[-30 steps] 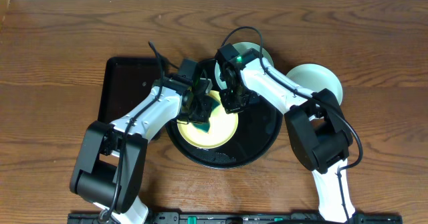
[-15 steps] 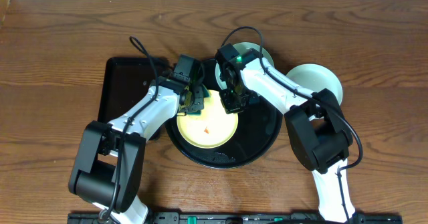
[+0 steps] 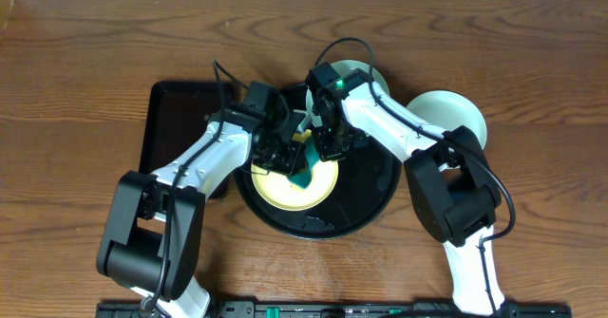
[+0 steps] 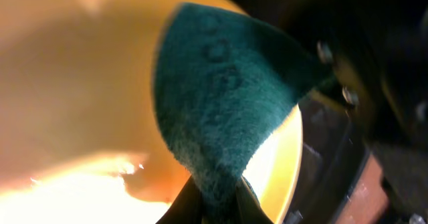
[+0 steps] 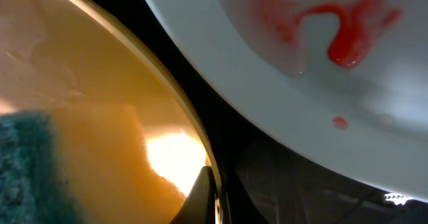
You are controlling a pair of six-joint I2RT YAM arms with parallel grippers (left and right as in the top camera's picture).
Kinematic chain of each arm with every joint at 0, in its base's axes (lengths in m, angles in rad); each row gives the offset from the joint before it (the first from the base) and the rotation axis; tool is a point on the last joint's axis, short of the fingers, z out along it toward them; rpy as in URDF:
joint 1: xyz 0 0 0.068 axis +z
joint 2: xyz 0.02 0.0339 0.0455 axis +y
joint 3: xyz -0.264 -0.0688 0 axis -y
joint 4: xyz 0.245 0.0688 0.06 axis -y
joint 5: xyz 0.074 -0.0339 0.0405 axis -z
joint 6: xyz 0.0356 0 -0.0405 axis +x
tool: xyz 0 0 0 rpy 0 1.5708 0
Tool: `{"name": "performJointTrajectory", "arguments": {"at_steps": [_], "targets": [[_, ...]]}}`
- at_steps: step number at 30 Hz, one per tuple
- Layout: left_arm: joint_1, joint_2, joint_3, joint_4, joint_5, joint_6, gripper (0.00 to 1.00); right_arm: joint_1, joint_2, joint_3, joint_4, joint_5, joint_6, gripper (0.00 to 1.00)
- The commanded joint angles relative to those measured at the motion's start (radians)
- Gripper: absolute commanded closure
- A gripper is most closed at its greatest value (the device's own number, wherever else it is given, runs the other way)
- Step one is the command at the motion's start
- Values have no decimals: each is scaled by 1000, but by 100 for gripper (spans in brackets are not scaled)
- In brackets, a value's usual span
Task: Clean dirty plates on tray and stack at the side
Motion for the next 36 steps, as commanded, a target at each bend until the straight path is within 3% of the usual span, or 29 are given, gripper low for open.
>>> {"name": "performJointTrajectory", "arguments": {"at_steps": [1, 8, 10, 12, 14, 16, 22, 25, 27, 31, 36], "targets": [[11, 9, -4, 68, -145, -111, 93, 5, 12, -11, -2, 47, 12, 99], [14, 9, -4, 92, -683, -489, 92, 5, 12, -11, -3, 47, 12, 99], [14, 9, -4, 43, -800, -606, 92, 5, 12, -11, -5, 47, 12, 99], [14, 9, -4, 0, -802, -639, 93, 5, 12, -11, -5, 47, 12, 99], [13, 9, -4, -35, -737, -620, 92, 5, 12, -11, -5, 47, 12, 99], [13, 9, -4, -54, -604, -519, 93, 5, 12, -11, -5, 47, 12, 99], [13, 9, -4, -73, 98, -12, 92, 5, 12, -11, -2, 47, 12, 99], [13, 9, -4, -72, 265, 122, 92, 5, 12, -11, -2, 47, 12, 99], [13, 9, -4, -72, 251, 155, 93, 5, 12, -11, -4, 47, 12, 99], [13, 9, -4, -80, 28, 140, 93, 5, 12, -11, -5, 47, 12, 99], [13, 9, -4, -121, -340, -106, 93, 4, 12, -11, -5, 47, 12, 99]]}}
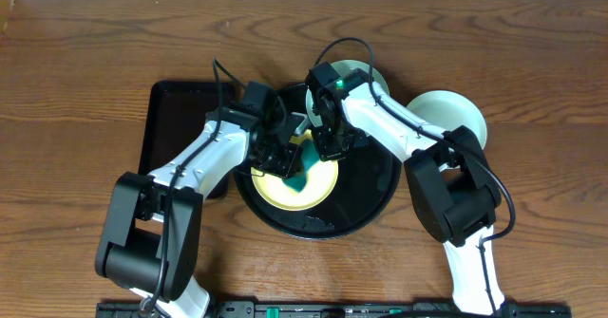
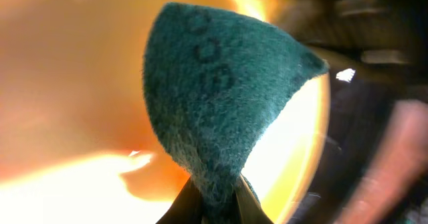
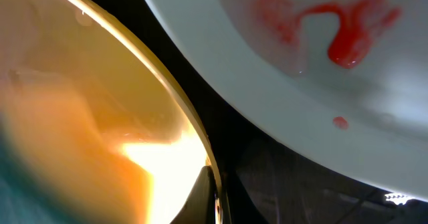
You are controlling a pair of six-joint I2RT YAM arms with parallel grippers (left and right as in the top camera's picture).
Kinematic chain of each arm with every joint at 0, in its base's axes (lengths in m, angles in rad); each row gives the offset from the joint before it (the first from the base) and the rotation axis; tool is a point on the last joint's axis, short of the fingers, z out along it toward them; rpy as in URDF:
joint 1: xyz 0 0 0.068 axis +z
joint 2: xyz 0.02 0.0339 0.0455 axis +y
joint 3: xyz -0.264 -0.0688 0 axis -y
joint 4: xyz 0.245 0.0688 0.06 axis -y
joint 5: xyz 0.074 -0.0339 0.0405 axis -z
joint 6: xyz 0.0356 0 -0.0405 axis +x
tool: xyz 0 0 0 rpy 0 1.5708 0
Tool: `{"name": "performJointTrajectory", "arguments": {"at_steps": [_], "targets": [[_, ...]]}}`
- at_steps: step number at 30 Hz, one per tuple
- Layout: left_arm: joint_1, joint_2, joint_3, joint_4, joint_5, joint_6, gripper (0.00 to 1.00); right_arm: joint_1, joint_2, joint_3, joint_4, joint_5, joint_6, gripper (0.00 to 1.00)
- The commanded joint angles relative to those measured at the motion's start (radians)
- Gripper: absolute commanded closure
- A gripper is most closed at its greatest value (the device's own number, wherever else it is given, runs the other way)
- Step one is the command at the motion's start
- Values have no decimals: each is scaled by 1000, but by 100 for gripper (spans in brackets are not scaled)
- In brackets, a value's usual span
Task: Clean dirty plates on tray and stack at the side
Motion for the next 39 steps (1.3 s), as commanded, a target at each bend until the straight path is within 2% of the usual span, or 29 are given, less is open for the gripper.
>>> {"name": "performJointTrajectory", "arguments": {"at_steps": [1, 4, 8, 9, 13, 15, 19, 21, 28, 32, 34, 35, 39], "targets": [[4, 14, -11, -42, -326, -187, 93, 4, 12, -11, -4, 47, 10, 99], [4, 14, -11, -90, -410, -321, 92, 4, 12, -11, -4, 47, 11, 99], [-2, 14, -11, -142, -401, -455, 93, 4, 12, -11, -4, 47, 11, 99], [-10, 14, -11, -152, -367, -434, 92, 4, 12, -11, -4, 47, 10, 99], [-60, 14, -11, -154, -135, -161, 92, 4, 12, -11, -4, 47, 10, 99], [-95, 14, -11, -153, -77, -65, 93, 4, 12, -11, -2, 47, 10, 99], [-174, 14, -11, -142, -71, 61, 92, 4, 12, -11, -2, 47, 10, 99], [-203, 14, -11, -111, -113, 72, 93, 4, 12, -11, -3, 47, 10, 99], [-204, 14, -11, 2, -475, -179, 93, 4, 12, -11, -4, 47, 10, 99], [-167, 14, -11, 61, -584, -293, 93, 4, 12, -11, -5, 47, 10, 99], [-142, 14, -11, 69, -665, -416, 92, 4, 12, -11, -5, 47, 10, 99], [-125, 14, -11, 59, -736, -531, 92, 4, 12, -11, -5, 47, 10, 99], [-82, 14, -11, 13, -805, -778, 93, 4, 12, -11, -5, 47, 10, 99]]}}
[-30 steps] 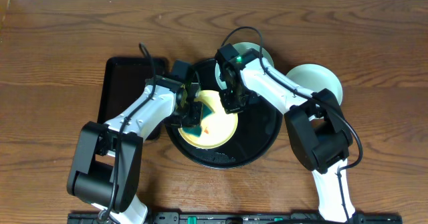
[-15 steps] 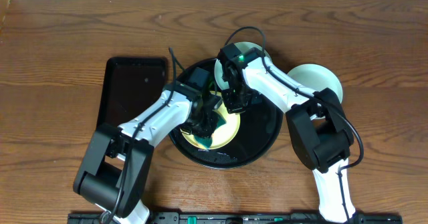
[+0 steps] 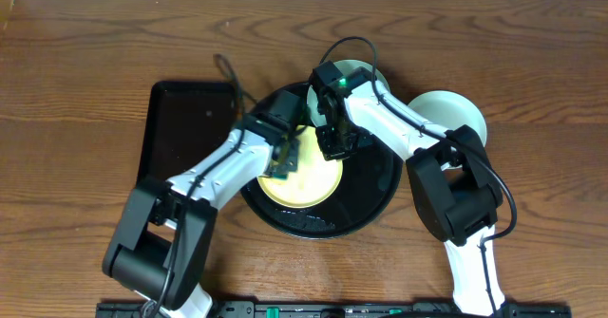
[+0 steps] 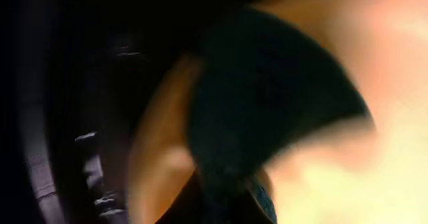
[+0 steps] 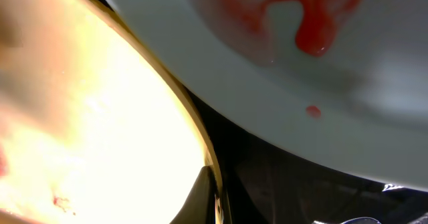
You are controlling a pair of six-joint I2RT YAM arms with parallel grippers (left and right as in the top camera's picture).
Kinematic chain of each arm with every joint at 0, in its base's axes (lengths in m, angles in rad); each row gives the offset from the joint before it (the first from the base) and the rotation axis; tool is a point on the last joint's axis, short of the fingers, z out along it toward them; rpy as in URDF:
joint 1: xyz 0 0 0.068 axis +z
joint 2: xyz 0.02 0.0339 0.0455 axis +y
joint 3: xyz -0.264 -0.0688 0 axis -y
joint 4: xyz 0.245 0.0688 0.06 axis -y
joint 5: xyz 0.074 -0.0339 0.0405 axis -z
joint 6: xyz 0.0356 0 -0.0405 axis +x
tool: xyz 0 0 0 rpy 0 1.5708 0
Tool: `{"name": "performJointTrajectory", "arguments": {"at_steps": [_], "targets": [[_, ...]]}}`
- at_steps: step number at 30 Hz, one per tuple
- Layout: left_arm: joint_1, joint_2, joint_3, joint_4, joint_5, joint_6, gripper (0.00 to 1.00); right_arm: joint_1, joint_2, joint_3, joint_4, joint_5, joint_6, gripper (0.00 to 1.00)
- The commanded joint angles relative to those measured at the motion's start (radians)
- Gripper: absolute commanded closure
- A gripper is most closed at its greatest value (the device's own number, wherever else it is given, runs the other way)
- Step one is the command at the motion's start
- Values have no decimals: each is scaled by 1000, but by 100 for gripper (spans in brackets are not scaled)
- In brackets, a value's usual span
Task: Clean dirty plates on tray and stack at the side
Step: 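Continue scrubbing the yellow plate with the left gripper's sponge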
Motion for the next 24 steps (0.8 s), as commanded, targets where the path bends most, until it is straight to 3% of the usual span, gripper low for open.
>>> {"name": "performJointTrajectory", "arguments": {"at_steps": [1, 6, 8, 11, 14, 20, 24], "targets": [[48, 22, -3, -33, -195, -291, 92, 14, 13, -10, 11, 24, -6, 99], [49, 21, -3, -79, -146, -277, 93, 14, 13, -10, 13, 24, -6, 99], [49, 17, -3, -69, -17, -109, 93, 14, 13, -10, 14, 24, -6, 99], [49, 12, -2, -39, 304, 197, 93, 14, 13, -10, 14, 24, -6, 99], [49, 12, 1, -35, 481, 368, 93, 14, 13, -10, 14, 24, -6, 99], [50, 12, 1, -4, 497, 416, 92, 14, 13, -10, 14, 24, -5, 99], [68, 12, 1, 62, 353, 349, 93, 14, 13, -10, 14, 24, -6, 99]]}}
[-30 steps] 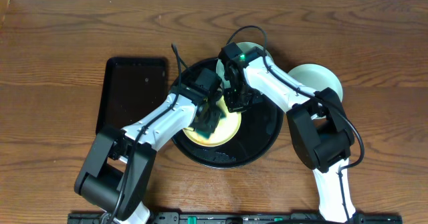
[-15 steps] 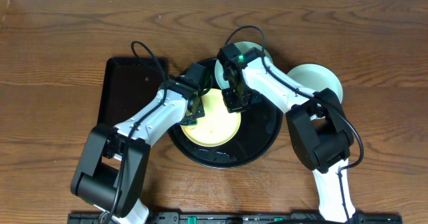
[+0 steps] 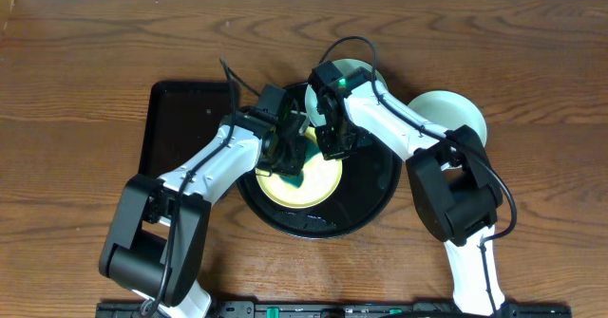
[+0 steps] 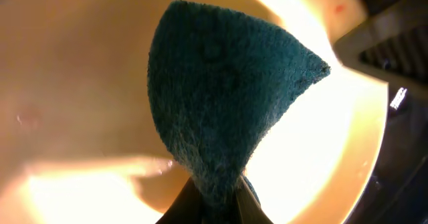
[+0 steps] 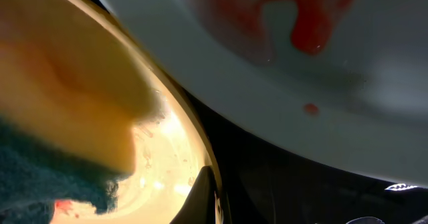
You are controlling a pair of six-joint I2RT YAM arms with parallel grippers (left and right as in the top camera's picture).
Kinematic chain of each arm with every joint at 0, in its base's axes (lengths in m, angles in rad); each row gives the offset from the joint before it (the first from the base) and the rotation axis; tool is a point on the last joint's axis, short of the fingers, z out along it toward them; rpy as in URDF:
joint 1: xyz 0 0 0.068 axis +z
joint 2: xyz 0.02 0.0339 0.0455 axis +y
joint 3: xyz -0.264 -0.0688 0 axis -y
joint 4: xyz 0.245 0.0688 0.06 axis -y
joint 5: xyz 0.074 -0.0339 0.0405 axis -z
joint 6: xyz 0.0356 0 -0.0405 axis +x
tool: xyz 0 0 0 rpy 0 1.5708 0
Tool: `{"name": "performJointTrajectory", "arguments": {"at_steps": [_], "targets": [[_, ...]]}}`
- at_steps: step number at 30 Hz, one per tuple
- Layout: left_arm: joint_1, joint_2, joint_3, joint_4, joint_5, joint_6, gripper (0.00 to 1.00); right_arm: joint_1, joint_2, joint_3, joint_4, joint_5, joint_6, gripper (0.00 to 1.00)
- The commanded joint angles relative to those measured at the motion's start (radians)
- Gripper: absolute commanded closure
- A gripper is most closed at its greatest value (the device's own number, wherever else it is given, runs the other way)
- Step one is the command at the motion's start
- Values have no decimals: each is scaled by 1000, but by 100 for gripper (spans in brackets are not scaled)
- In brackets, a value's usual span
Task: Clean dirty plates on tray and stack at the side
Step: 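Continue scrubbing the yellow plate with the left gripper's sponge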
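A yellow plate (image 3: 318,180) lies in the round black tray (image 3: 375,199). My left gripper (image 3: 290,159) is shut on a folded green scouring pad (image 4: 224,97), which presses on the plate's face (image 4: 80,83). My right gripper (image 5: 208,197) is shut on the yellow plate's rim (image 5: 190,127) at its upper right edge. A white plate smeared with red sauce (image 5: 301,37) sits at the tray's back (image 3: 359,71), partly under the right arm. A small red speck (image 4: 340,9) shows near the yellow plate's edge.
A pale green plate (image 3: 456,114) lies on the table right of the tray. A rectangular black tray (image 3: 176,128) sits to the left. Both arms cross over the round tray.
My left gripper with the pad has shifted from the plate's upper left edge toward its middle. The pad now shows in the right wrist view. The right gripper holds the rim as before.
Through all moments my right gripper stayed shut on the yellow plate's rim. My left gripper held the pad near the plate's middle, then at its upper left edge, and now back at the middle.
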Motion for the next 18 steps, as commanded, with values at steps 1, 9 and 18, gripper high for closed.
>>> {"name": "performJointTrajectory", "arguments": {"at_steps": [1, 9, 18], "targets": [[21, 11, -2, 42, -134, -60, 93, 13, 14, -10, 8, 24, -5, 99], [85, 11, -2, 41, -578, -392, 92, 13, 14, -10, 6, 24, -5, 99], [98, 11, -2, -99, -130, -195, 92, 13, 14, -10, 8, 24, -5, 99]]}}
